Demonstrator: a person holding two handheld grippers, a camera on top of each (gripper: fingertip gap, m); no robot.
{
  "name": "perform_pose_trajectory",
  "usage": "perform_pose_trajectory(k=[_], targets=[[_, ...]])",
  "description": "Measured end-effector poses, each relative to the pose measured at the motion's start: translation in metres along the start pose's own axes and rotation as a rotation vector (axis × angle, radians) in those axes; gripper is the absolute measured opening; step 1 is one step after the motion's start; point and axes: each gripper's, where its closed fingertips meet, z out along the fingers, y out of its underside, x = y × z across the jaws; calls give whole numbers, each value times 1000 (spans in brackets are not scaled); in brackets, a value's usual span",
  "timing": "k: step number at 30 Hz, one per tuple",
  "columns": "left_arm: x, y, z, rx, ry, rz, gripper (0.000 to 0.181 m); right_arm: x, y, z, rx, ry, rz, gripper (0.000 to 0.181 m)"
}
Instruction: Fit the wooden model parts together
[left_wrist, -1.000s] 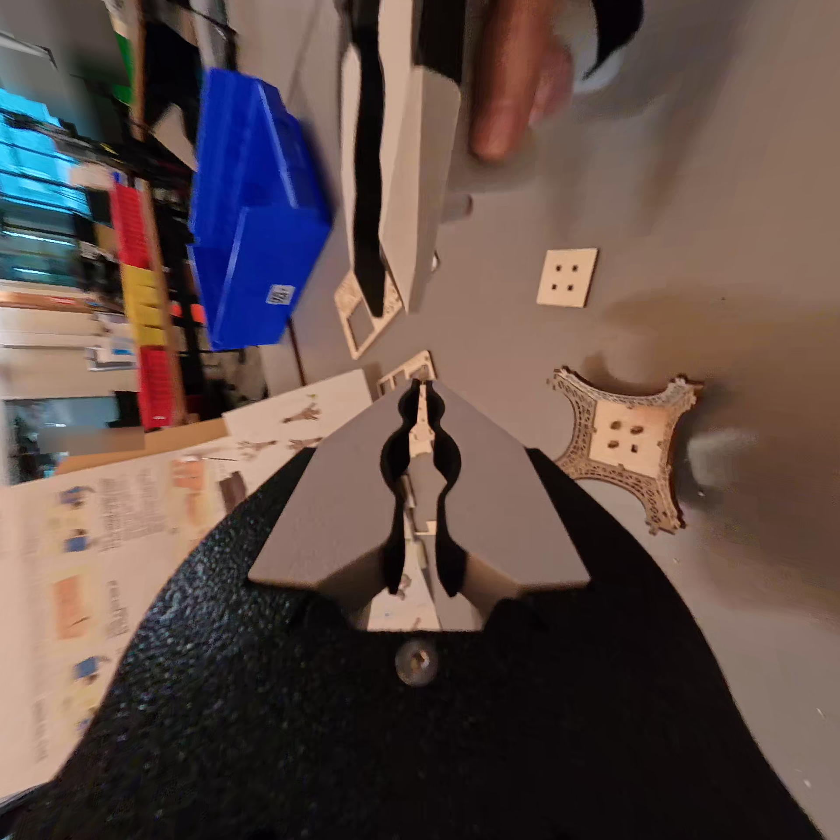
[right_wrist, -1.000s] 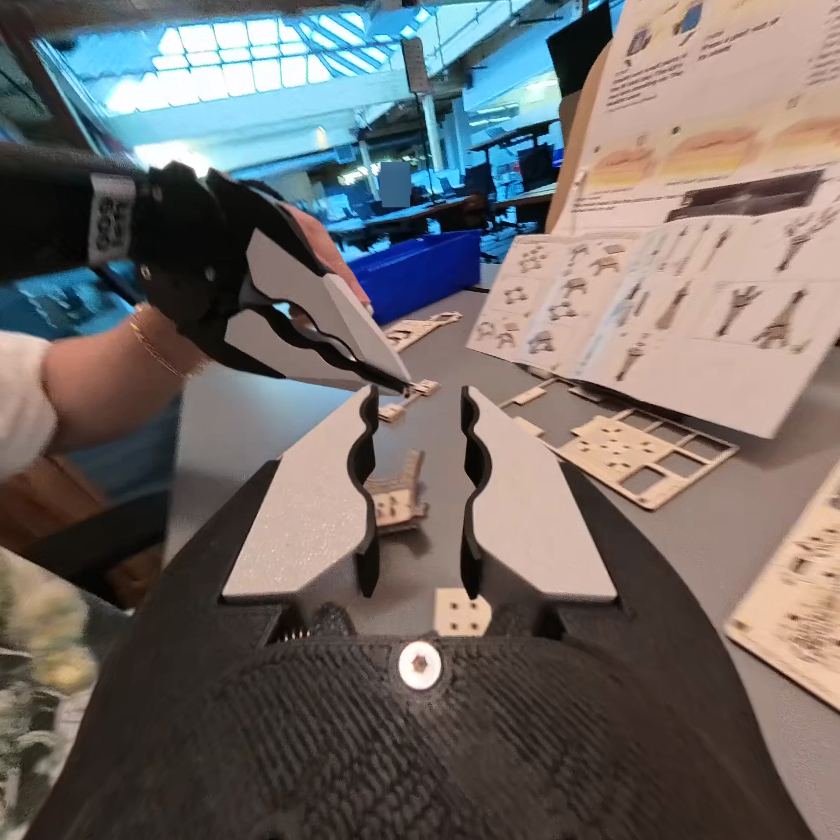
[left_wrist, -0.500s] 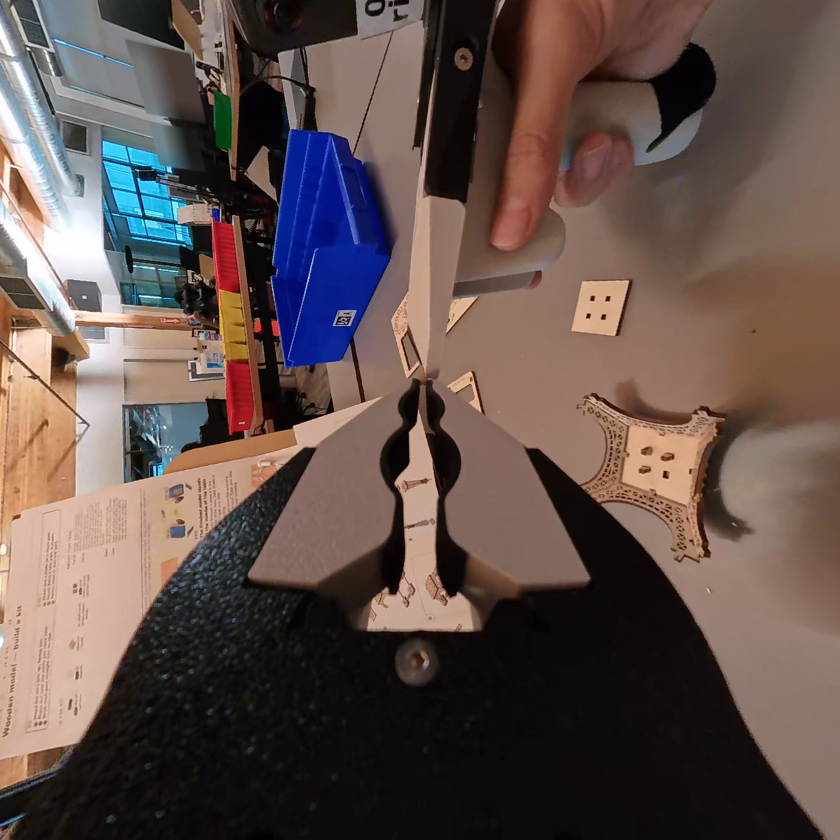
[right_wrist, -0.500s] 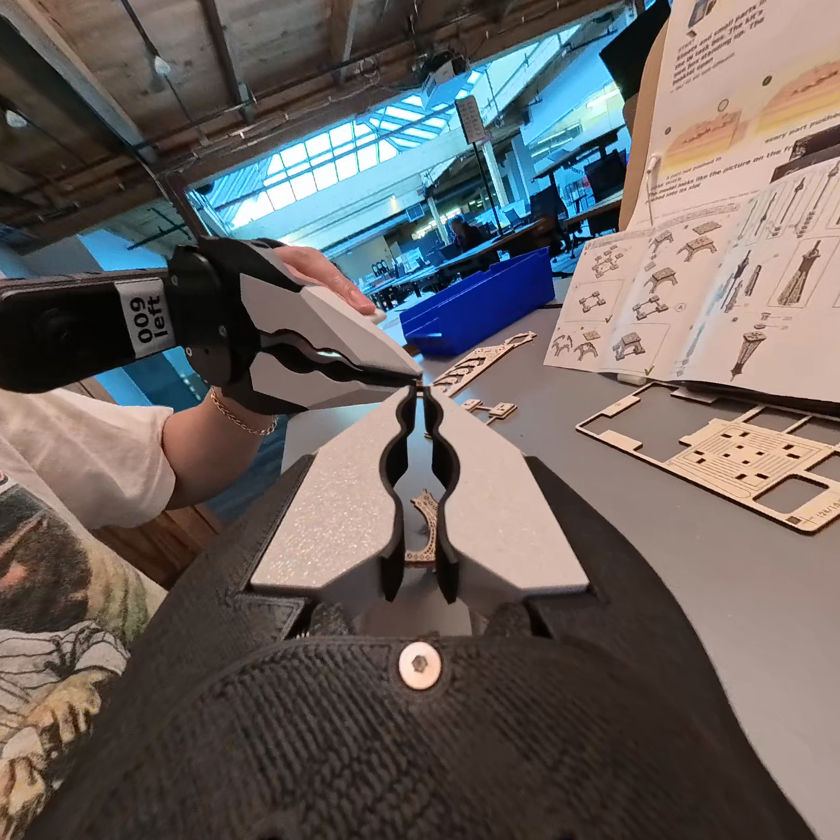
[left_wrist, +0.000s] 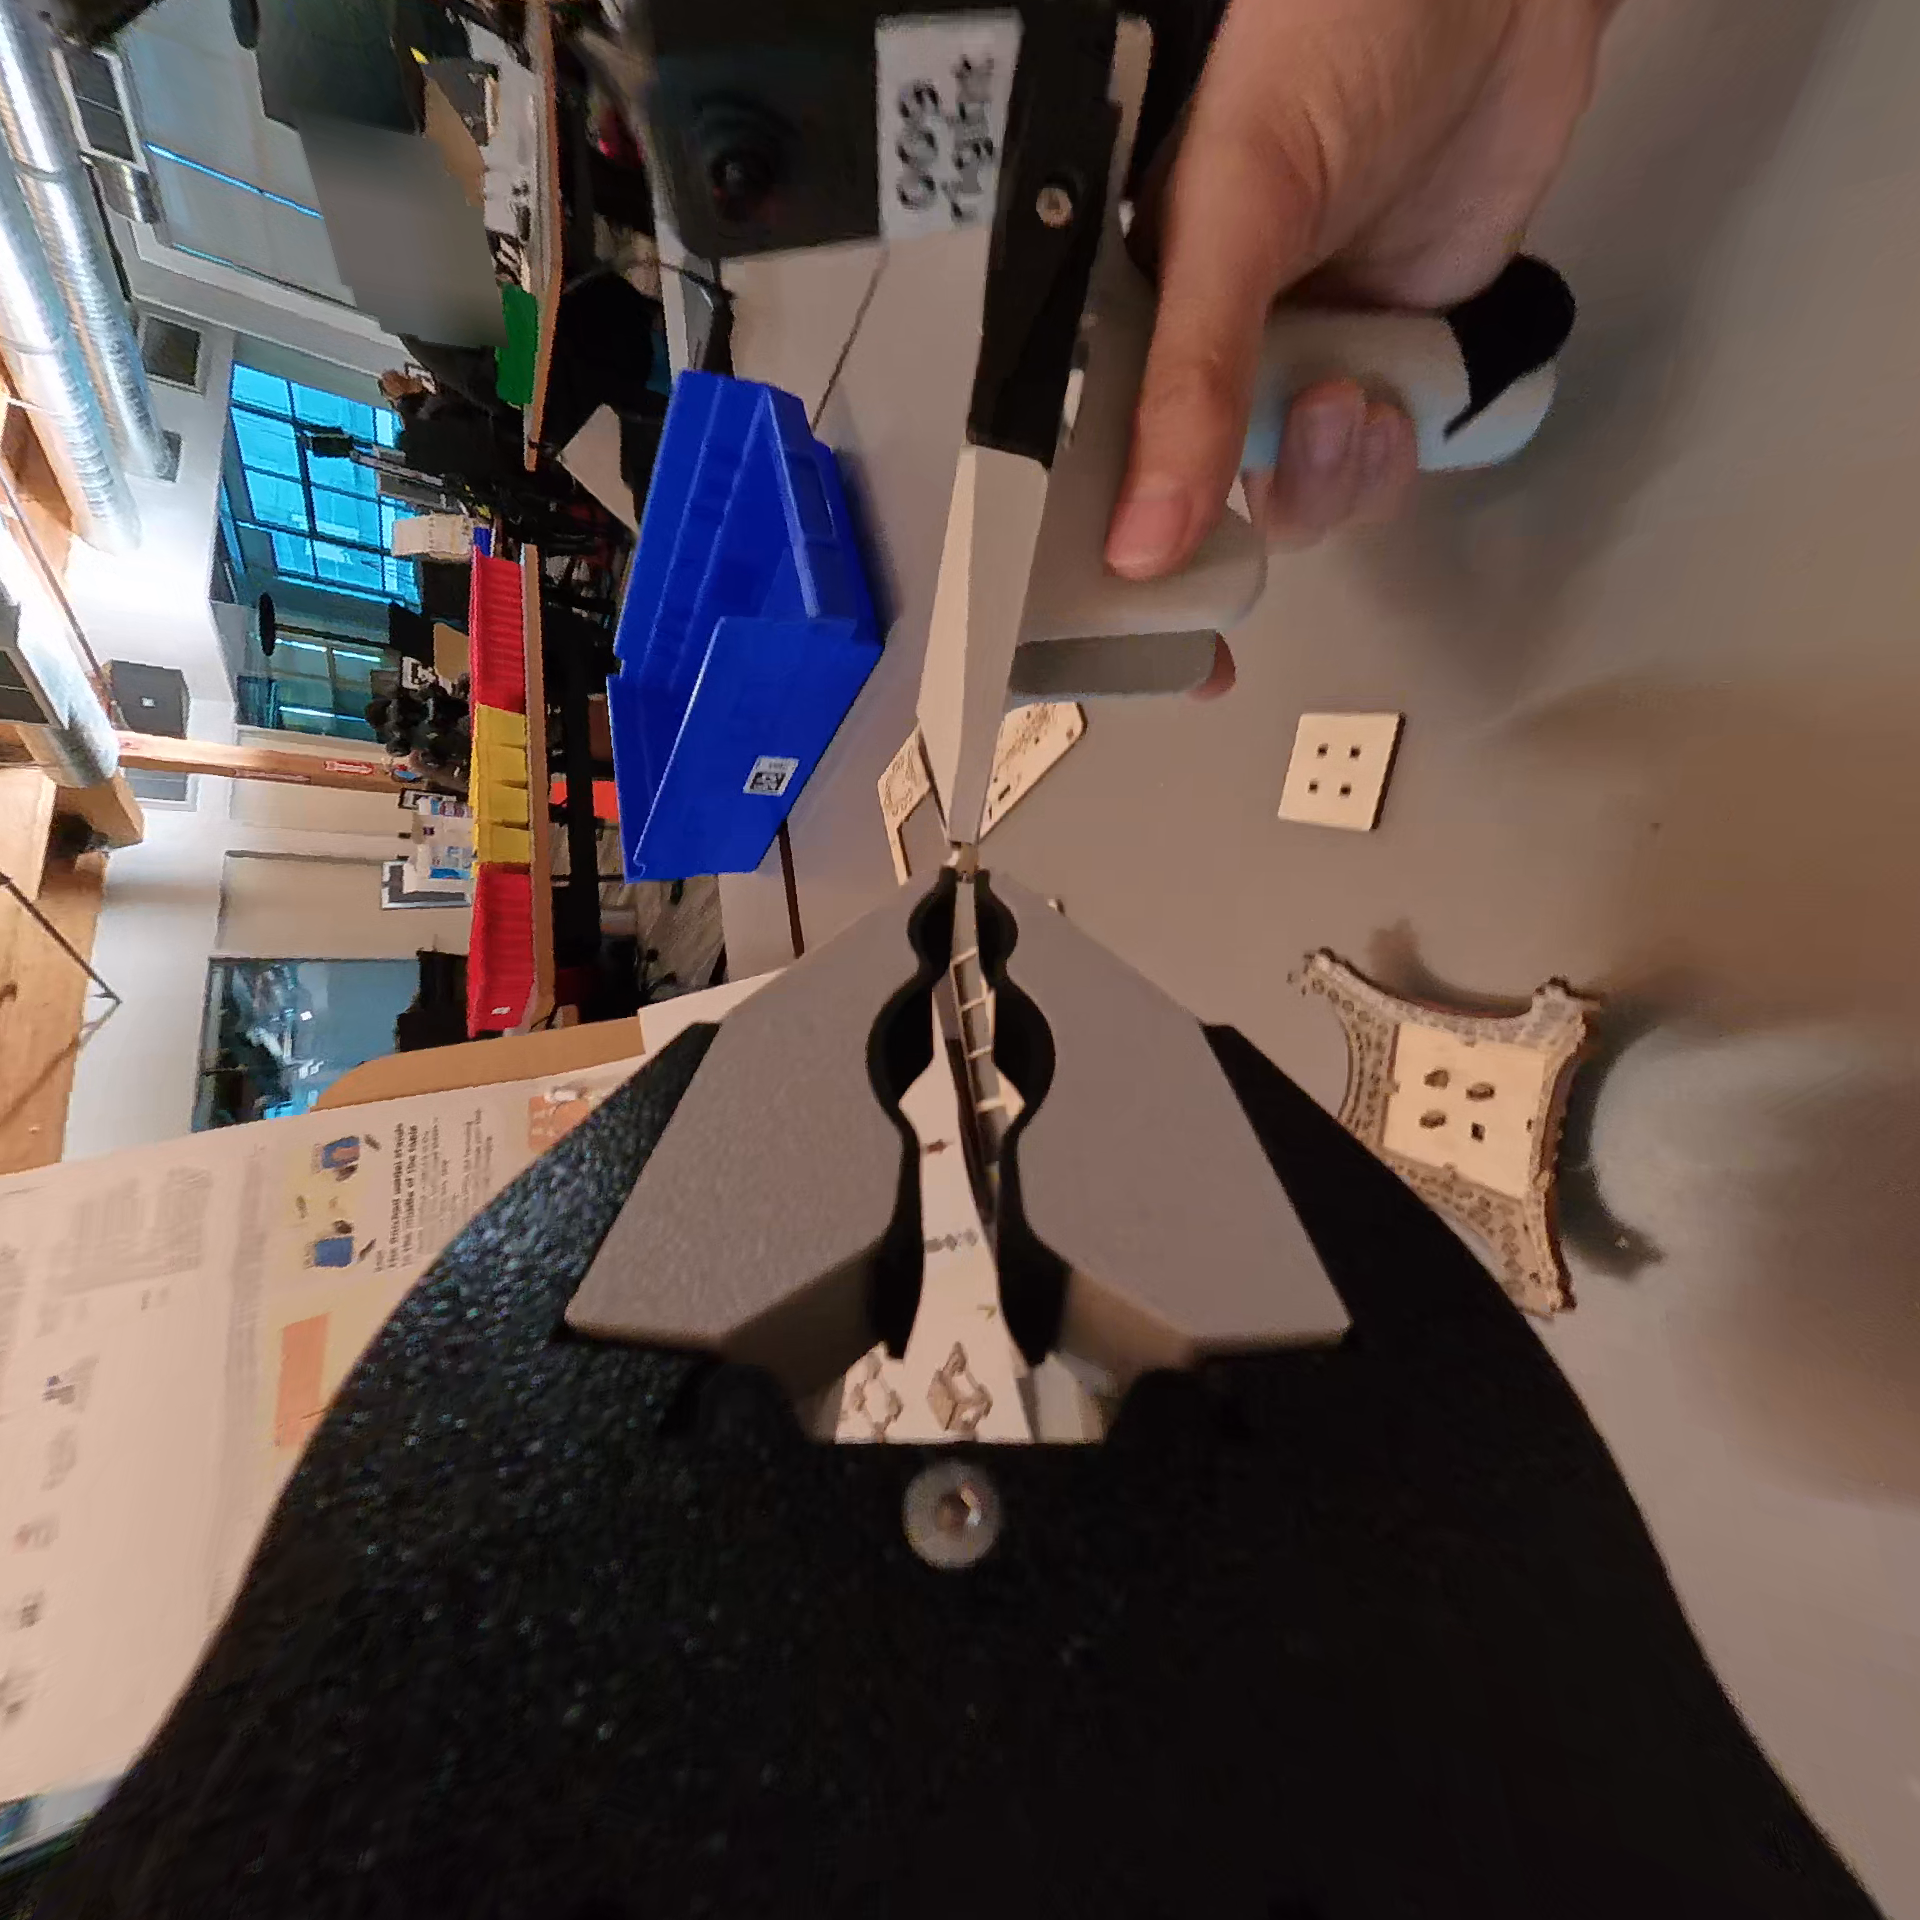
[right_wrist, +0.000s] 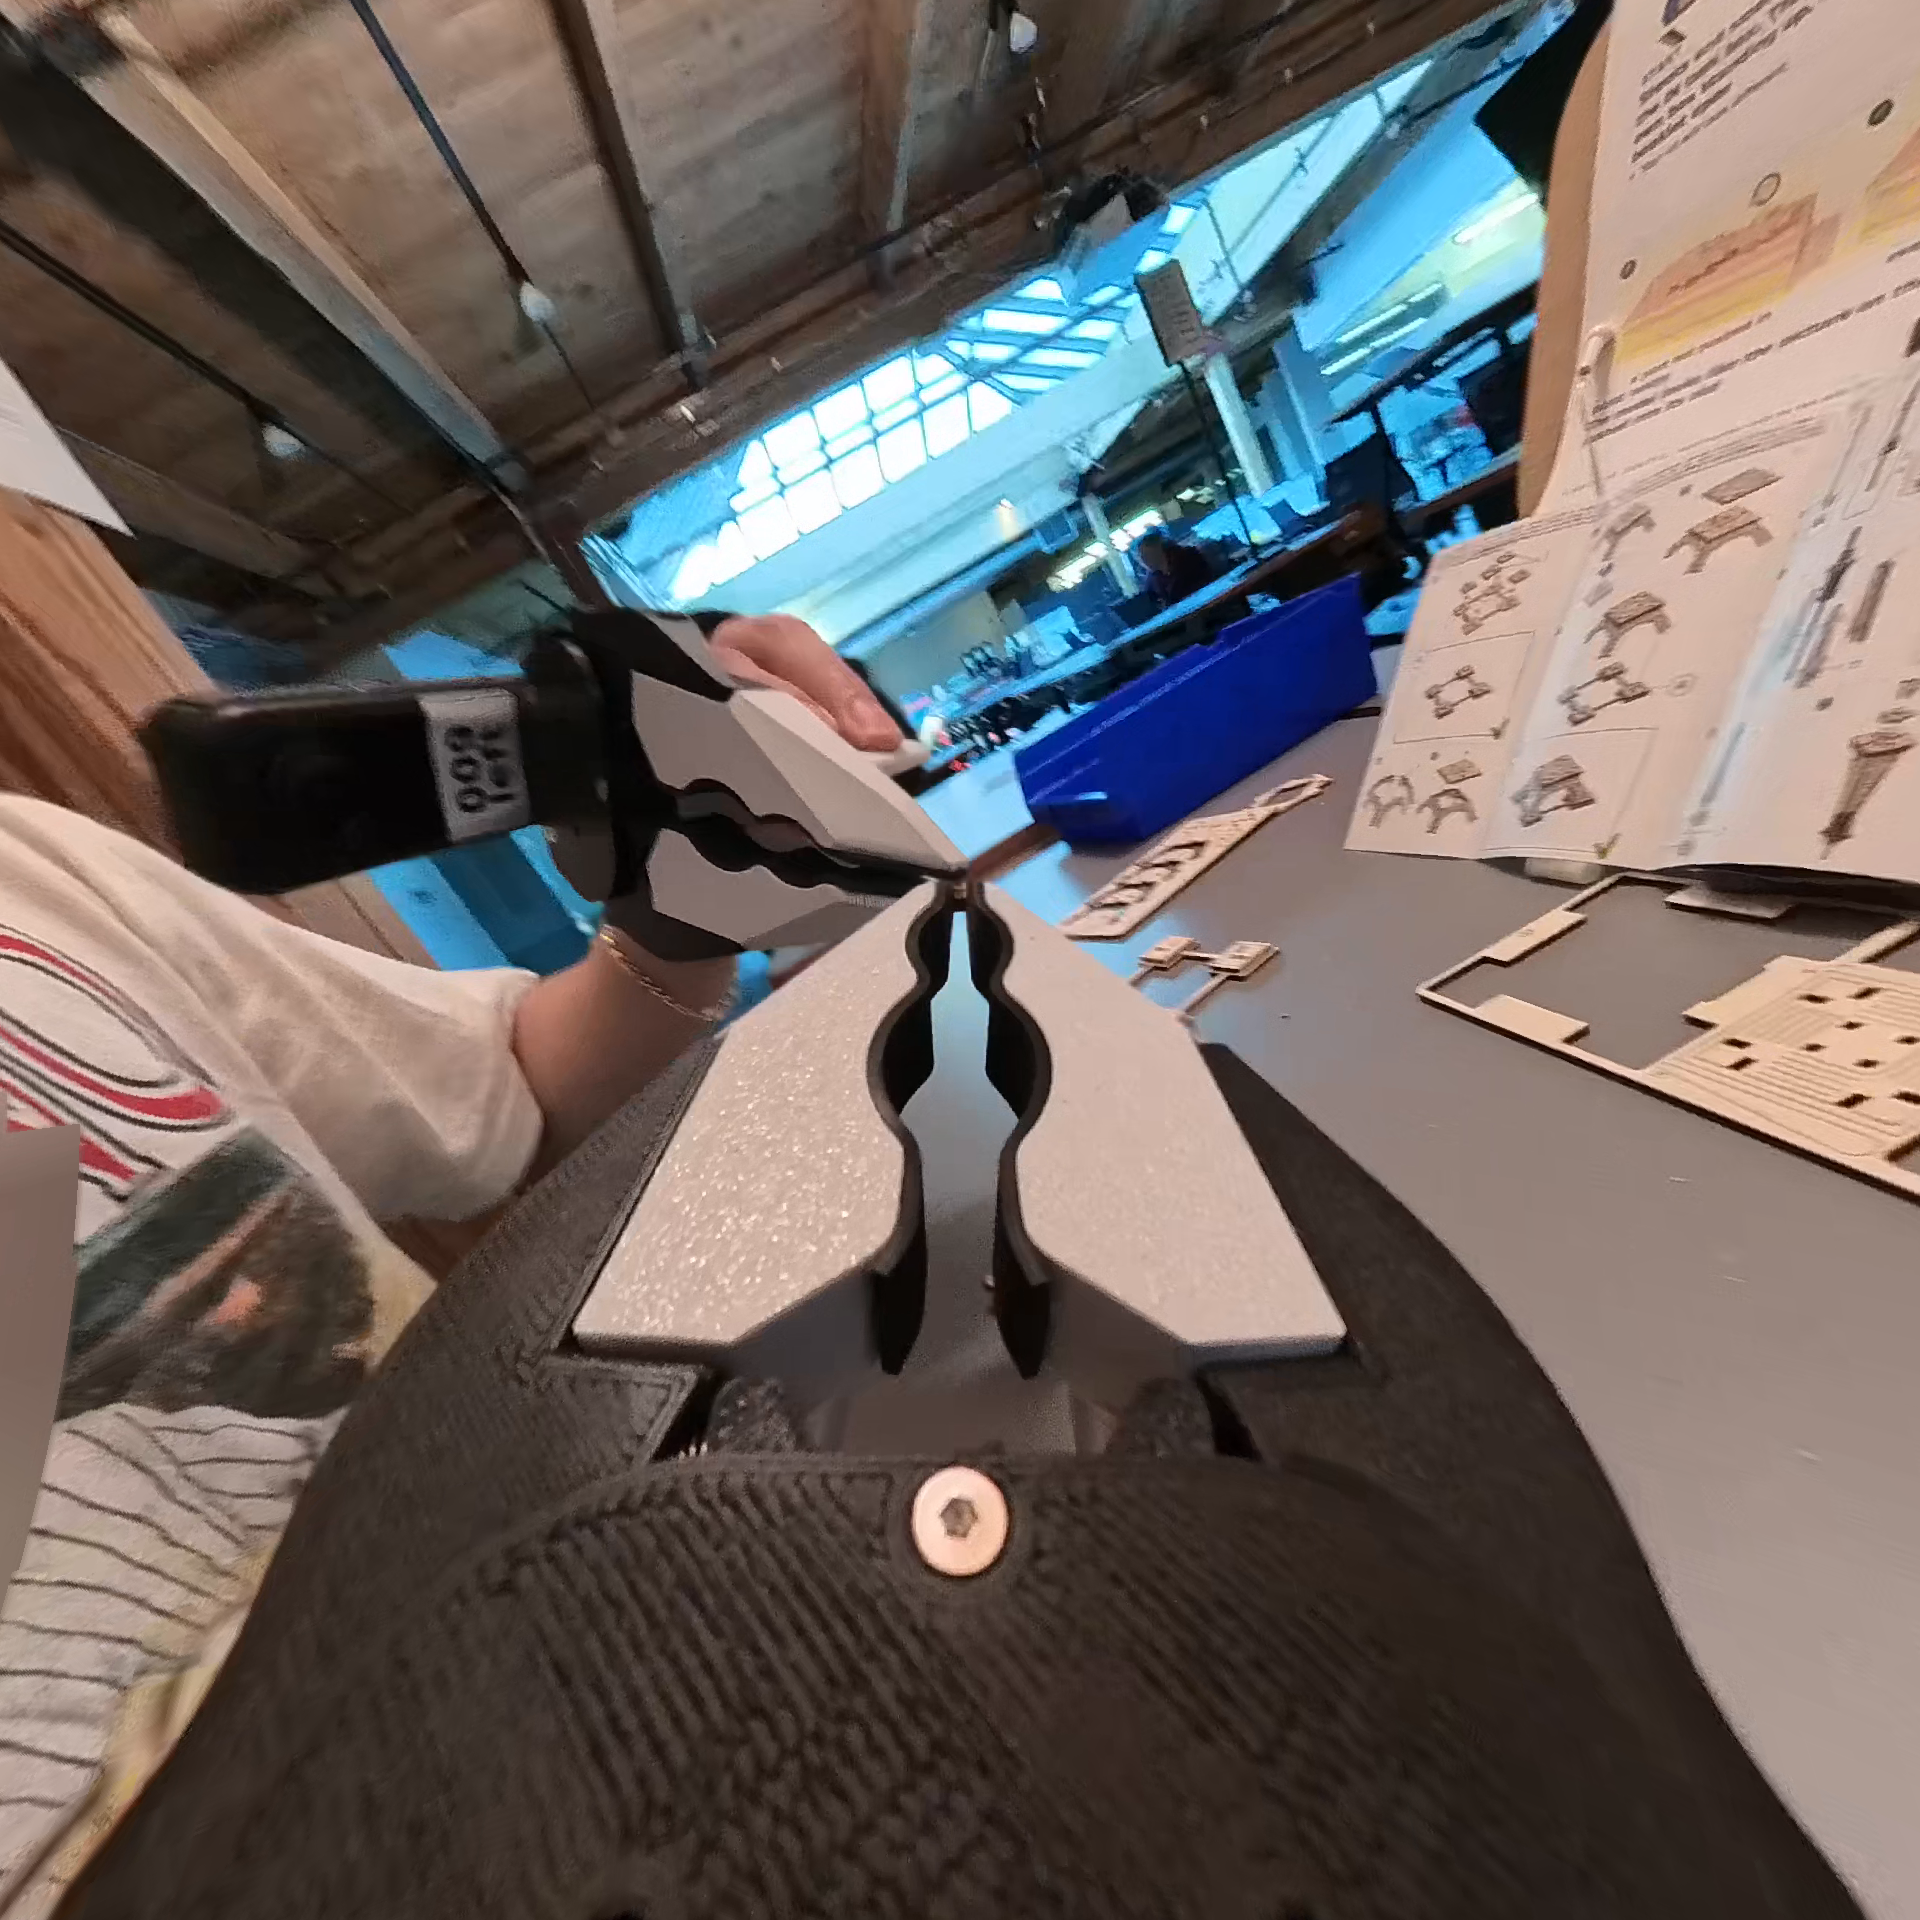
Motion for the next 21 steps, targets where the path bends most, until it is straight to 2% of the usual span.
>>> perform_pose_trajectory(k=[5, 9, 12, 21], targets=[[-1, -8, -7, 119, 42, -137, 9, -13, -5, -3, 52, -161, 196, 0], [3, -12, -13, 175, 97, -178, 7, -24, -1, 0, 40, -241, 251, 0], [5, -14, -16, 189, 119, -180, 1, -25, 1, 1, 33, -253, 261, 0], [12, -10, -17, 162, 151, -157, 0, -20, 9, 3, -8, -215, 238, 0]])
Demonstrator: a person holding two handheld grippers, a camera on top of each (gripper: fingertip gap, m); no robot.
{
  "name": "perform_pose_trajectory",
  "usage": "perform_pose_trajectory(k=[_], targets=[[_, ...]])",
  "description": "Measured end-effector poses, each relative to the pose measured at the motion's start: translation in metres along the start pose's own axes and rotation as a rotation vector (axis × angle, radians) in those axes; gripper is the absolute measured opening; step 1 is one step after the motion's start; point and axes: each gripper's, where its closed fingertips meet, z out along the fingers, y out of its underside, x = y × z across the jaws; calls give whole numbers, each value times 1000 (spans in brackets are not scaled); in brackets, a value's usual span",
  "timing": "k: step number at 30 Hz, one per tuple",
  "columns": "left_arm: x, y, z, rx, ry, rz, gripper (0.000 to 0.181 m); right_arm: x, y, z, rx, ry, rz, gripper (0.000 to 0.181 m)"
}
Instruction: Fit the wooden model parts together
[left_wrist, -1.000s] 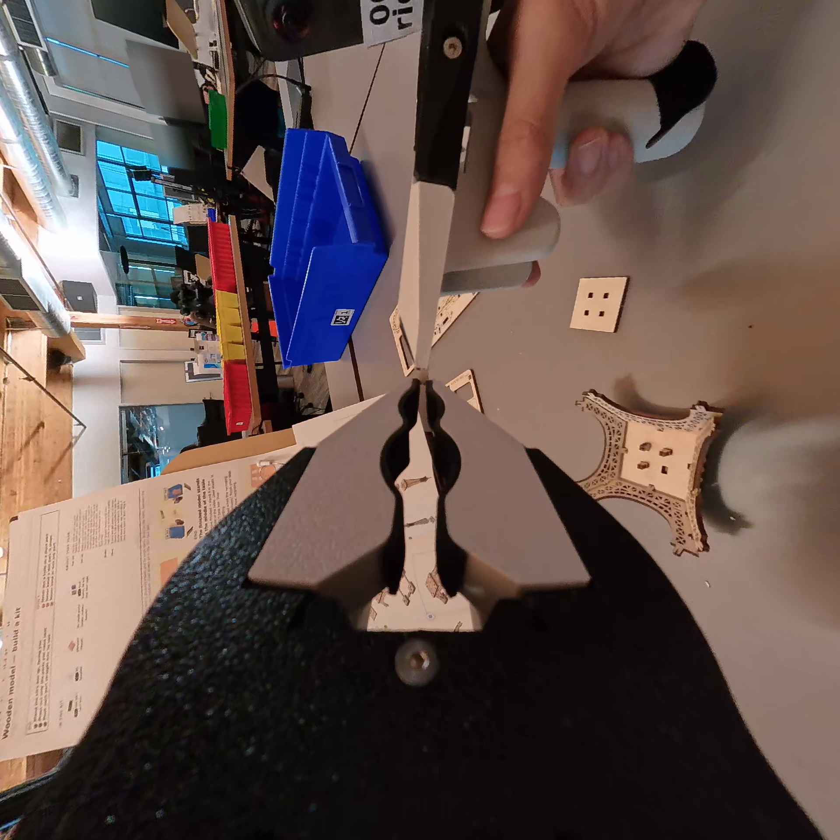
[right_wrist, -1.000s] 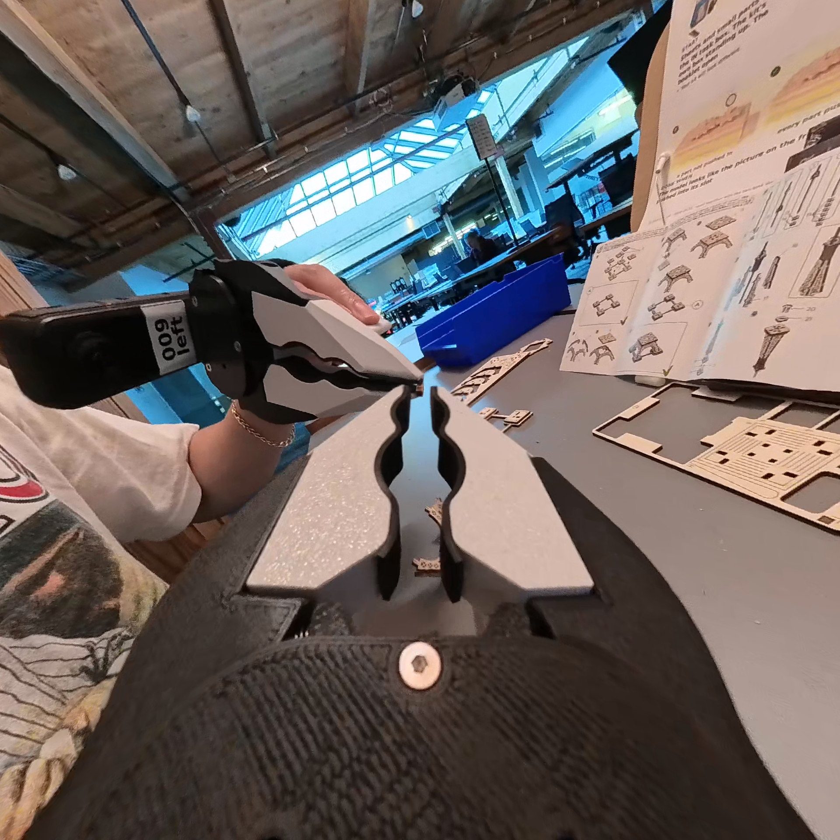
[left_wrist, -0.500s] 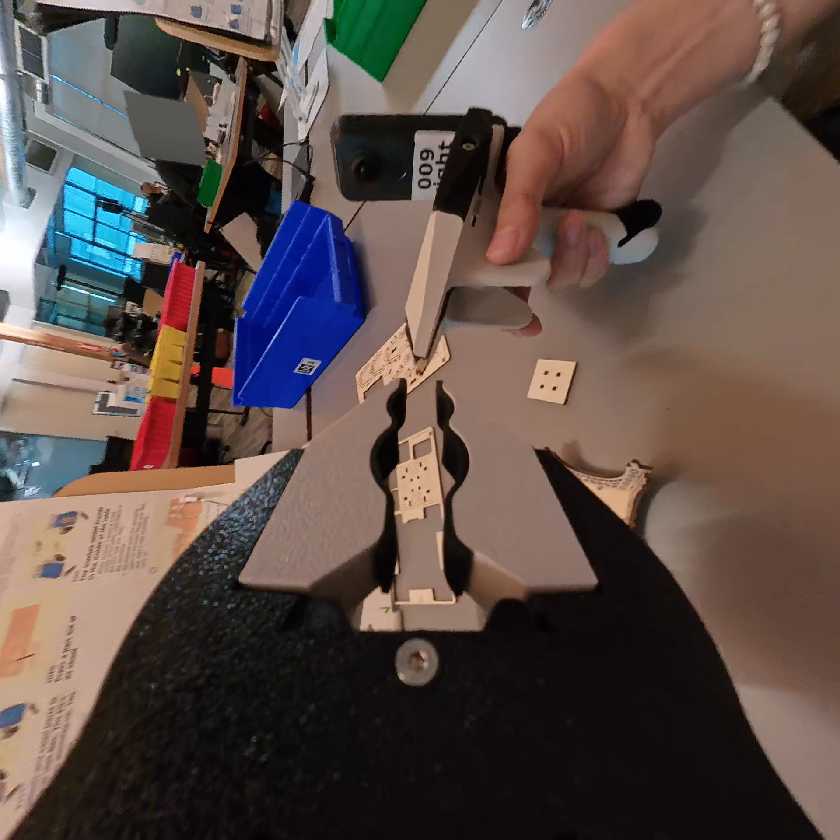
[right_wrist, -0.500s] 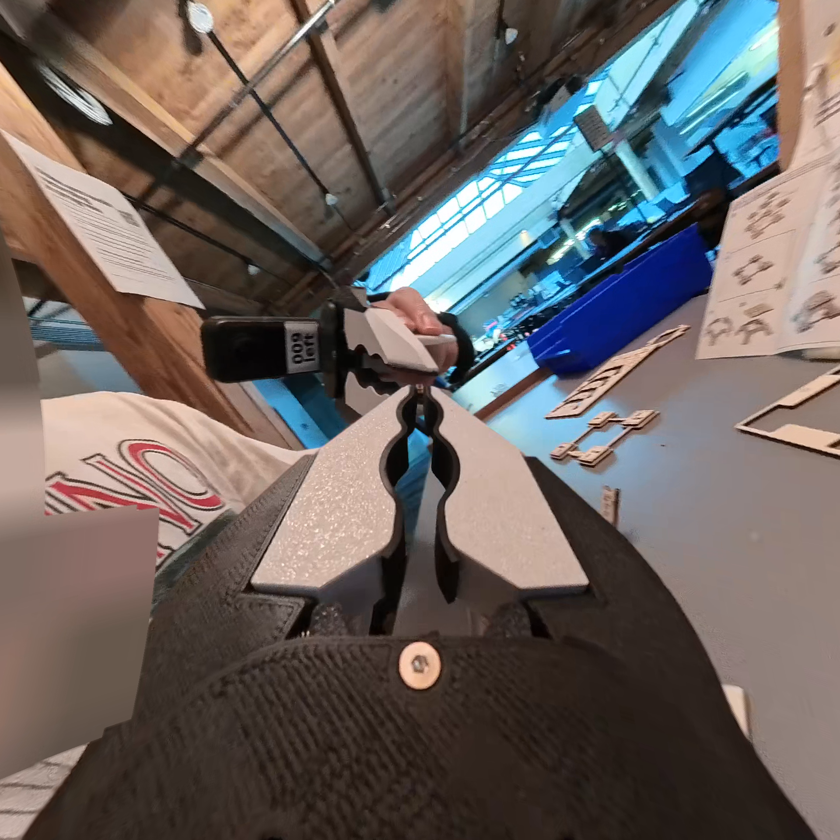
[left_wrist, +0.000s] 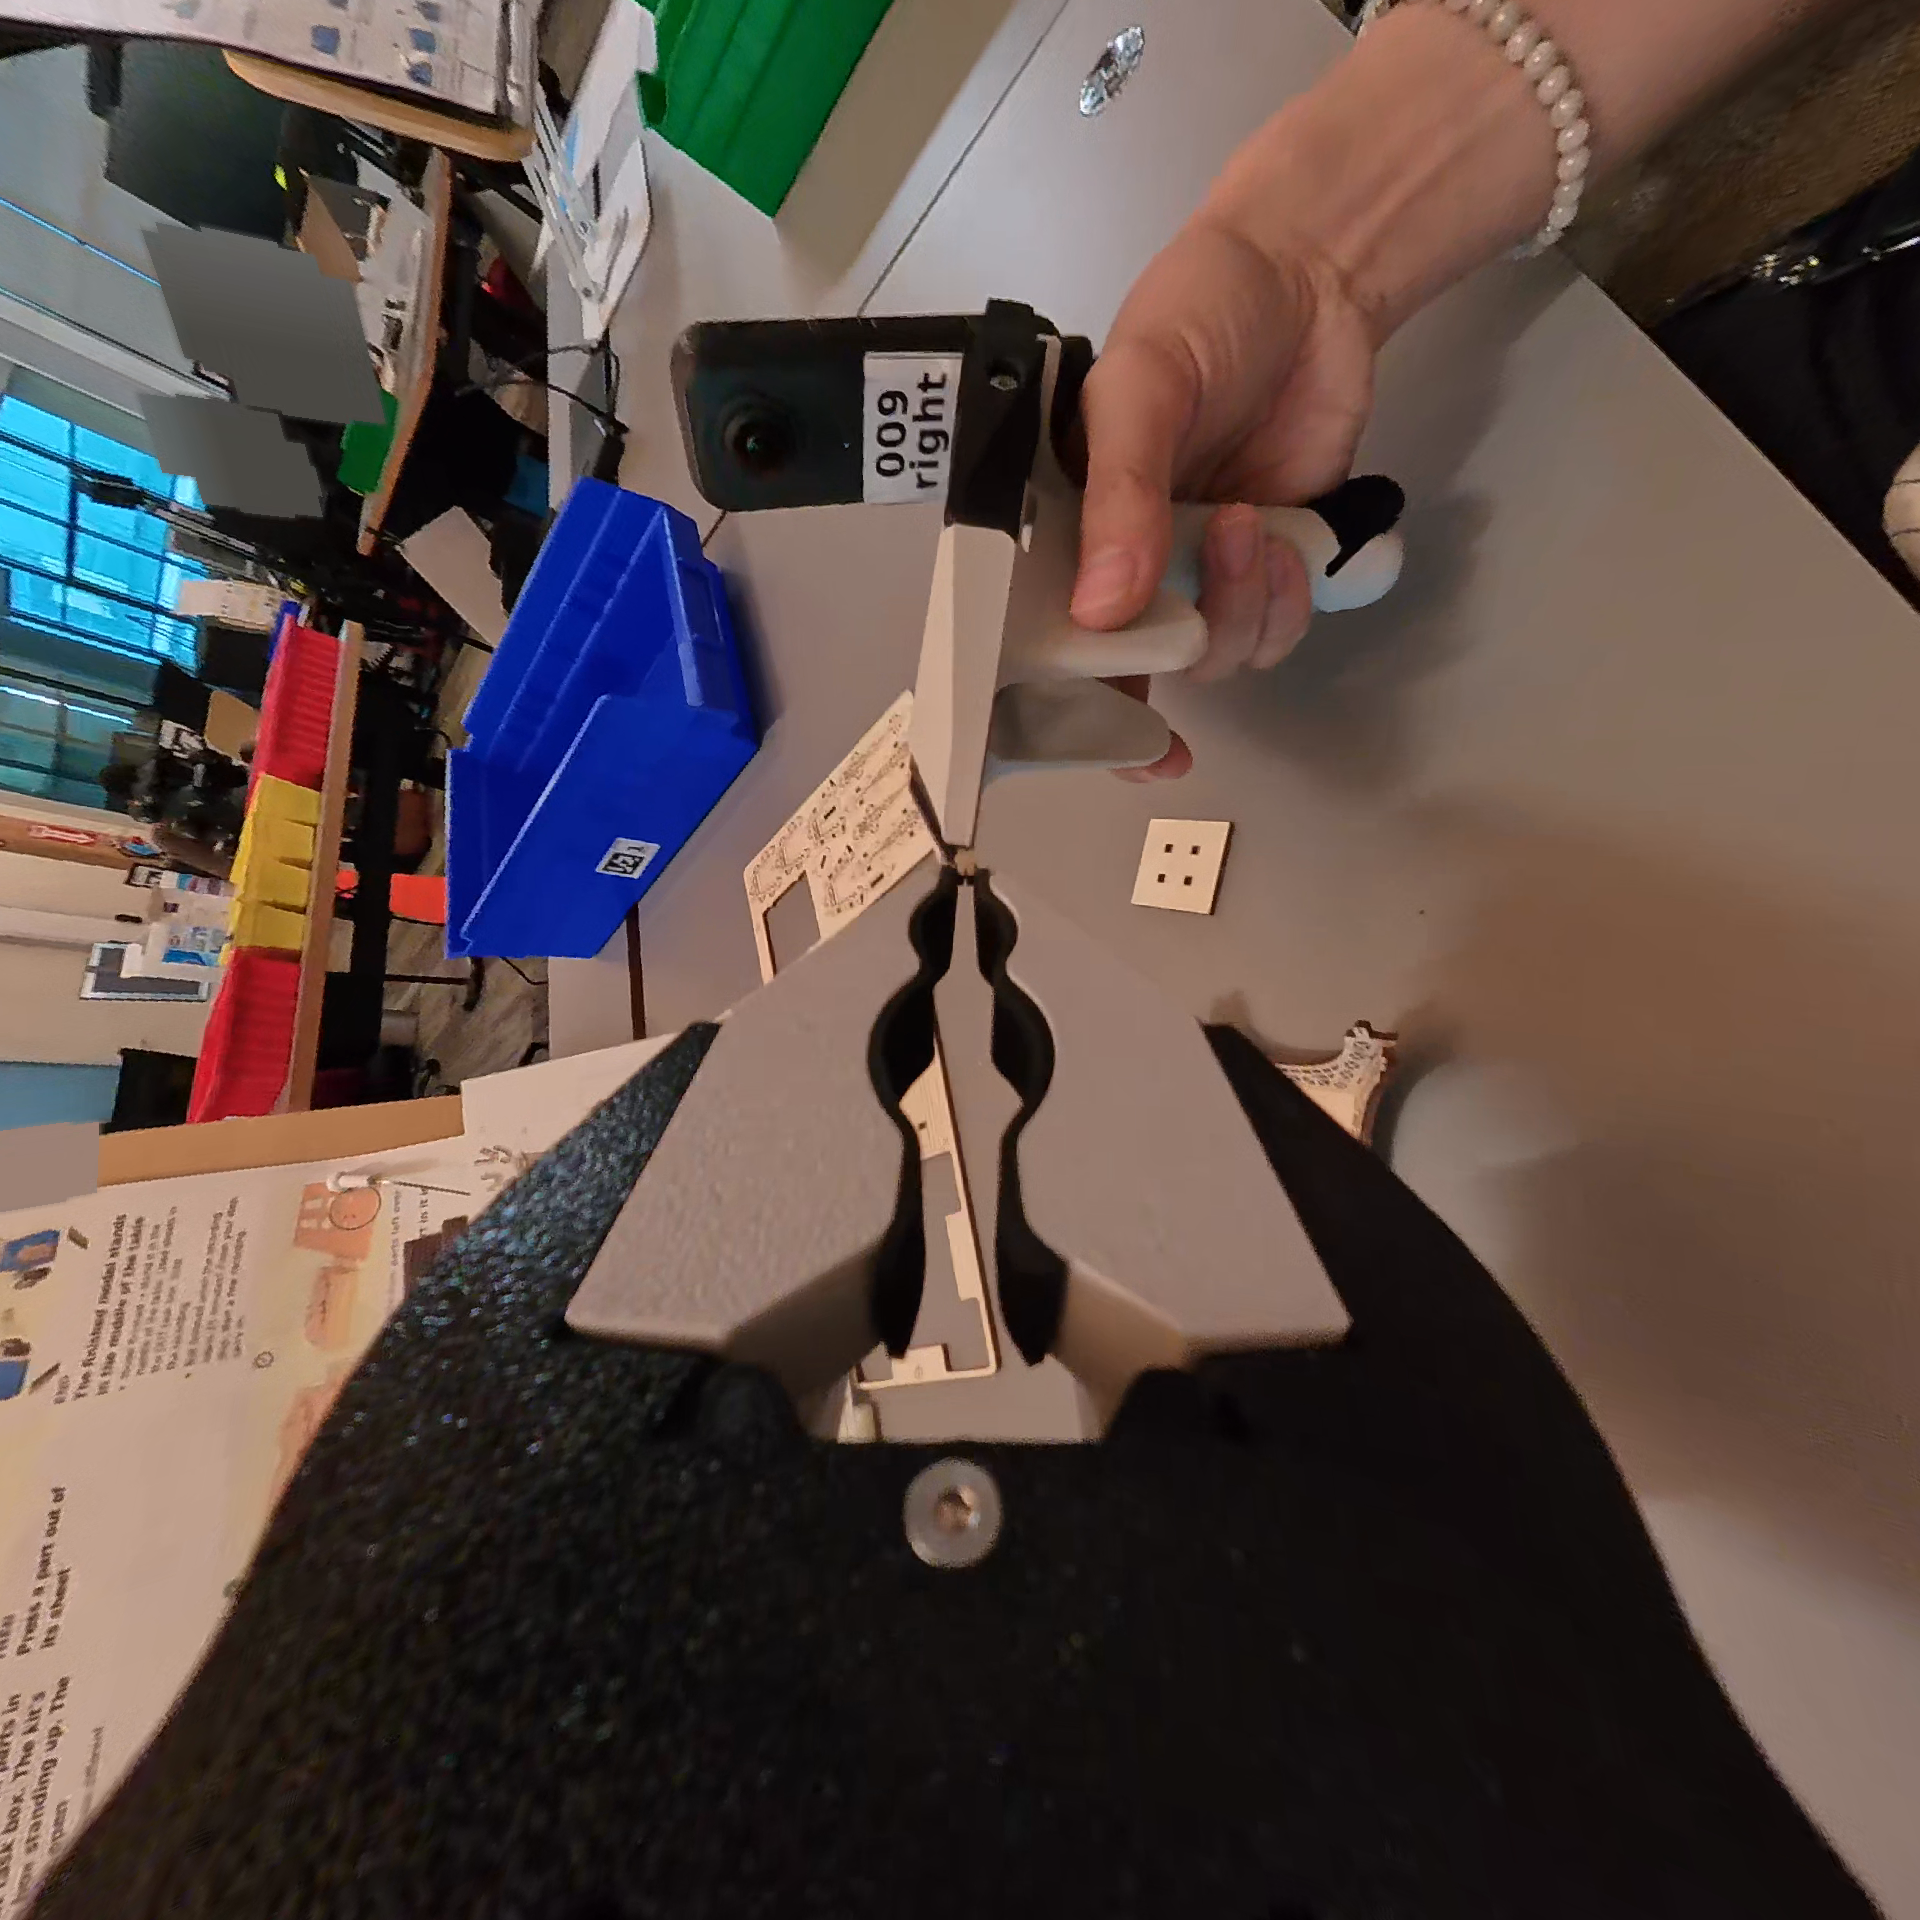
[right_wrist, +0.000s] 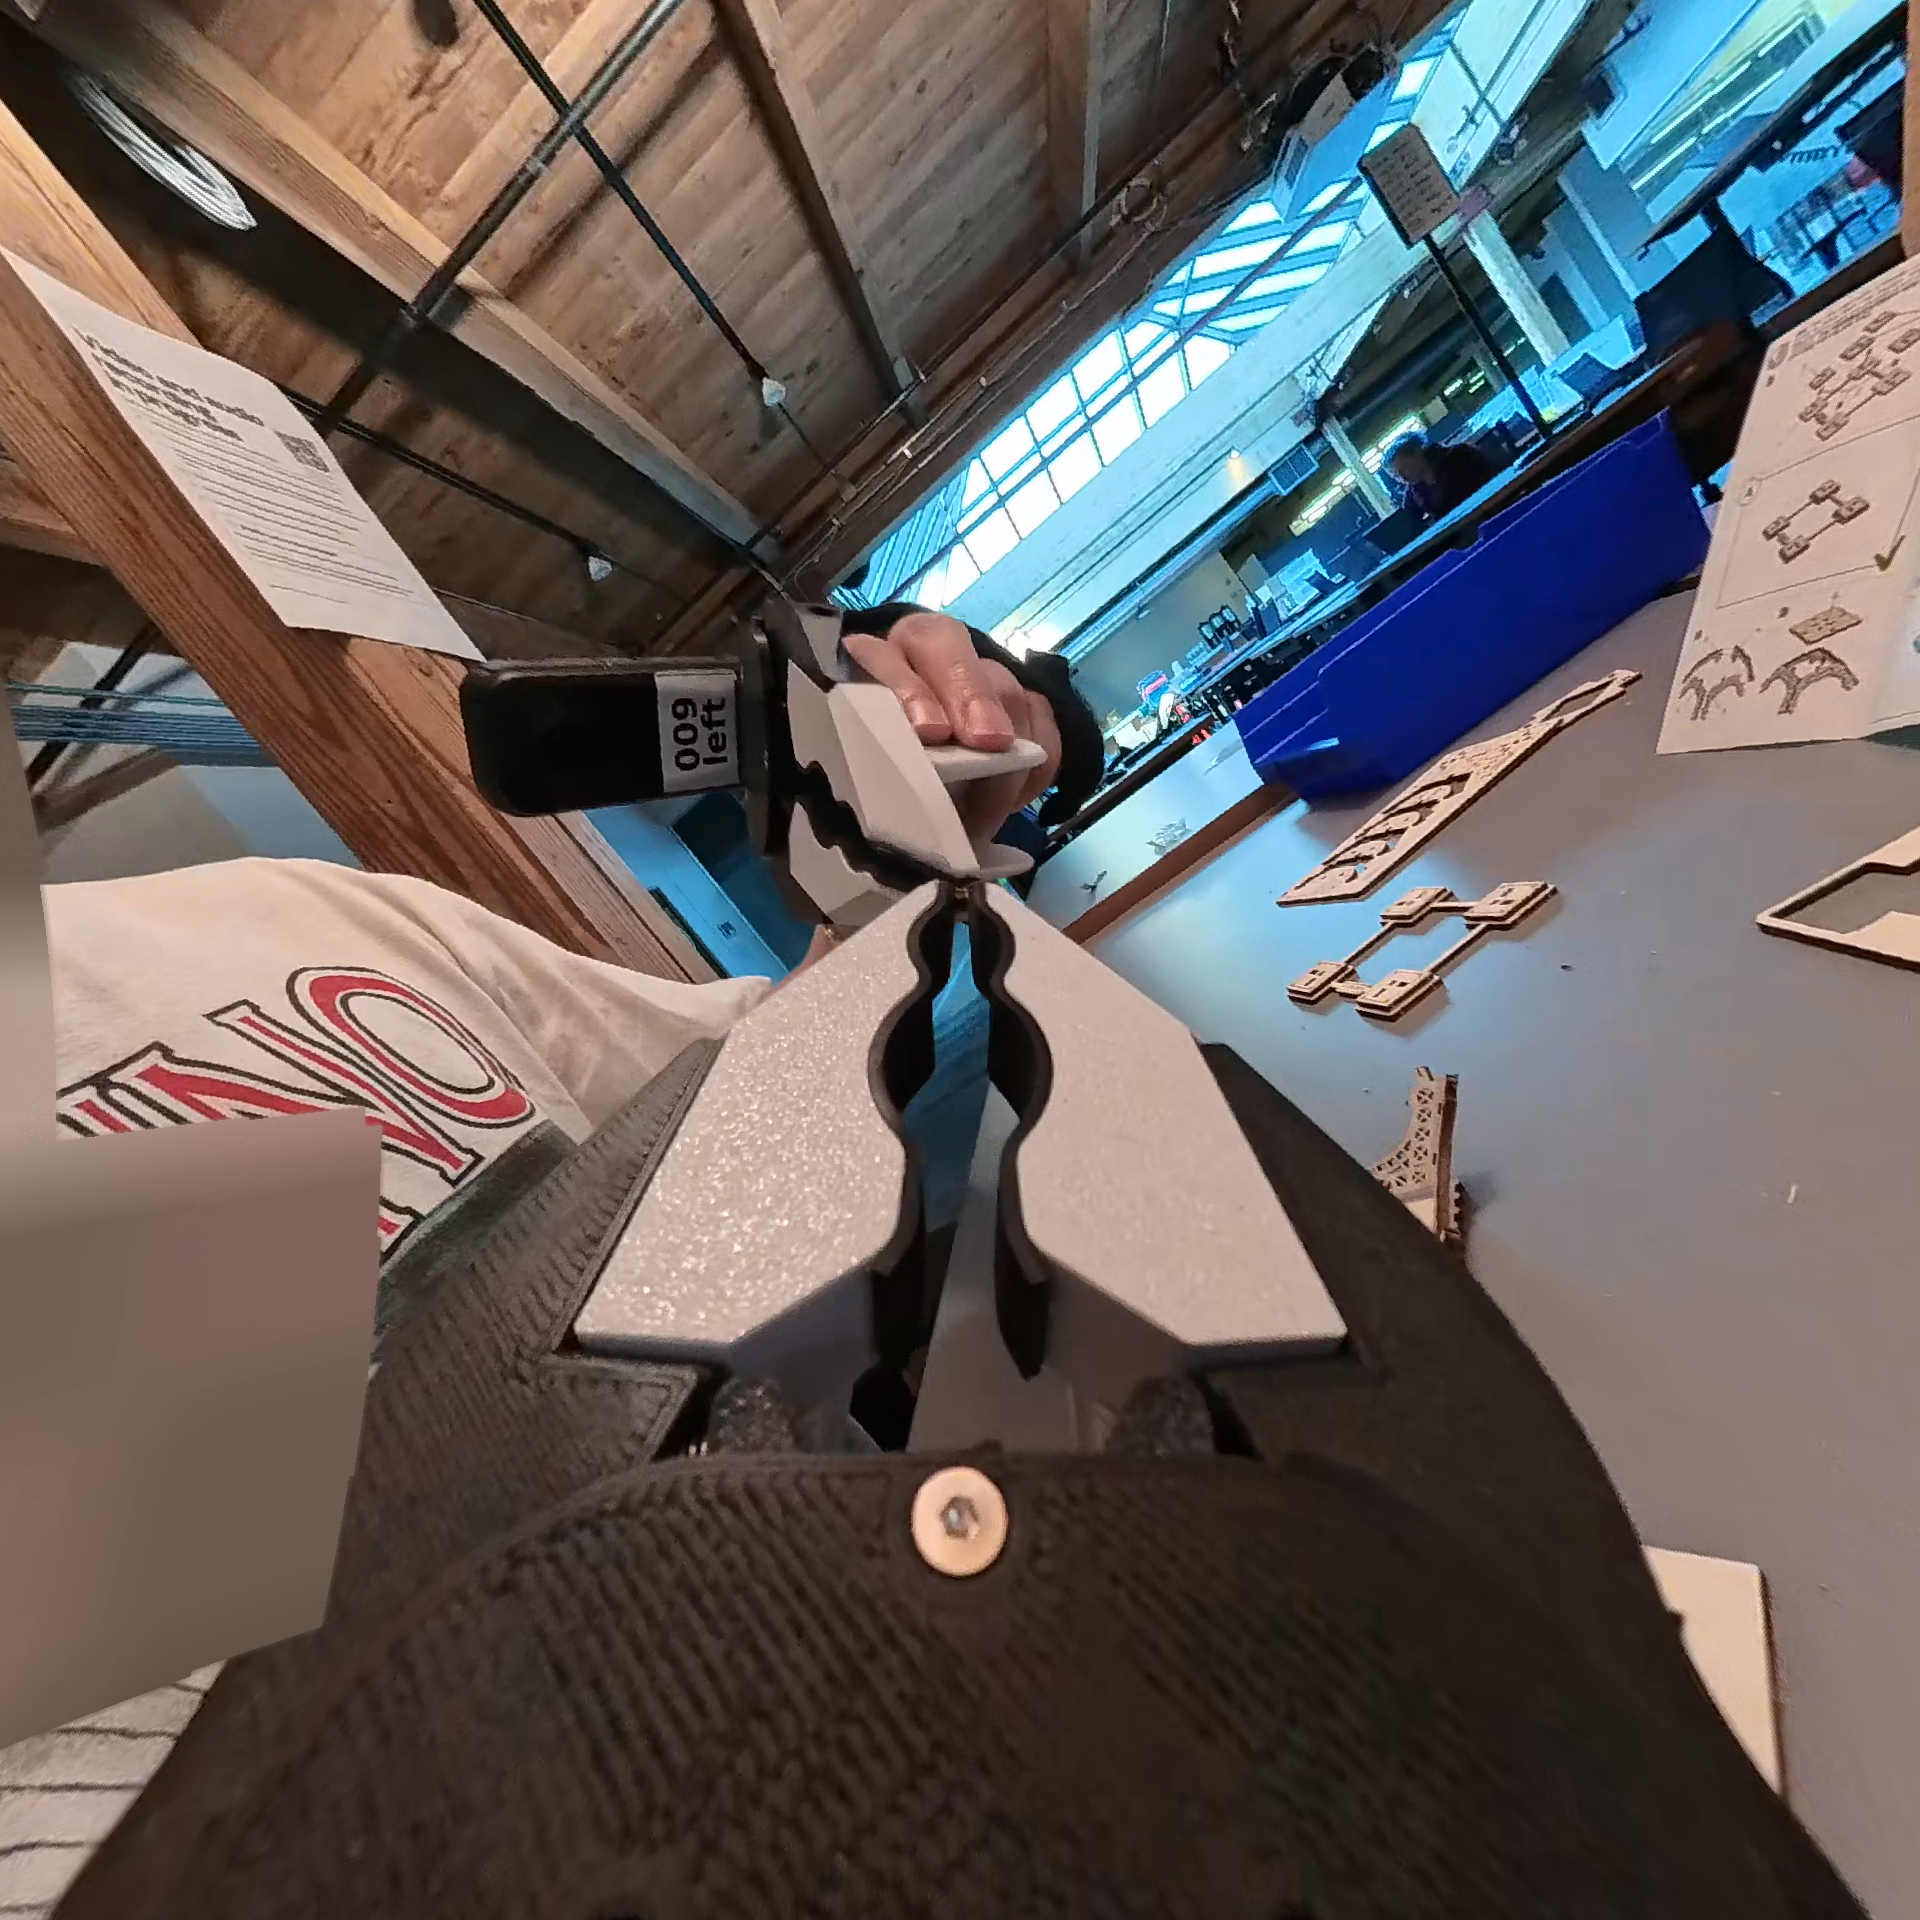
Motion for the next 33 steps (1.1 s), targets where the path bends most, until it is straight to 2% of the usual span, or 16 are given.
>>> perform_pose_trajectory(k=[3, 5, 7, 11, 15, 18, 22, 24, 26, 29, 31, 33], targets=[[4, 6, 1, -49, 28, -10, 0, 6, 4, 0, -30, 39, -24, 0], [8, 18, 2, -115, 57, -13, 0, 19, 7, -4, -71, 137, -103, 4], [16, 35, 2, -186, 114, -44, 0, 35, 8, -13, -130, 265, -232, 13], [50, 70, 2, -297, 316, -154, 0, 59, -10, -37, -177, 522, -556, 17], [76, 92, 6, -360, 479, -205, 0, 77, -23, -59, -213, 728, -903, 23], [80, 103, 10, -398, 539, -244, 1, 74, -30, -62, -186, 792, -1097, 23], [82, 99, 14, -301, 615, -146, 0, 74, -27, -61, -214, 800, -1190, 23], [81, 96, 17, -245, 623, -80, 0, 73, -24, -59, -232, 780, -1192, 23], [74, 97, 21, -249, 584, -27, 0, 71, -21, -57, -236, 734, -1160, 21], [46, 79, 25, -195, 420, 62, 0, 51, -10, -40, -232, 542, -839, 17], [25, 52, 23, -108, 289, 100, 0, 36, -1, -28, -253, 408, -555, 26], [11, 28, 18, -39, 214, 123, 0, 17, 3, -18, -224, 275, -405, 23]])
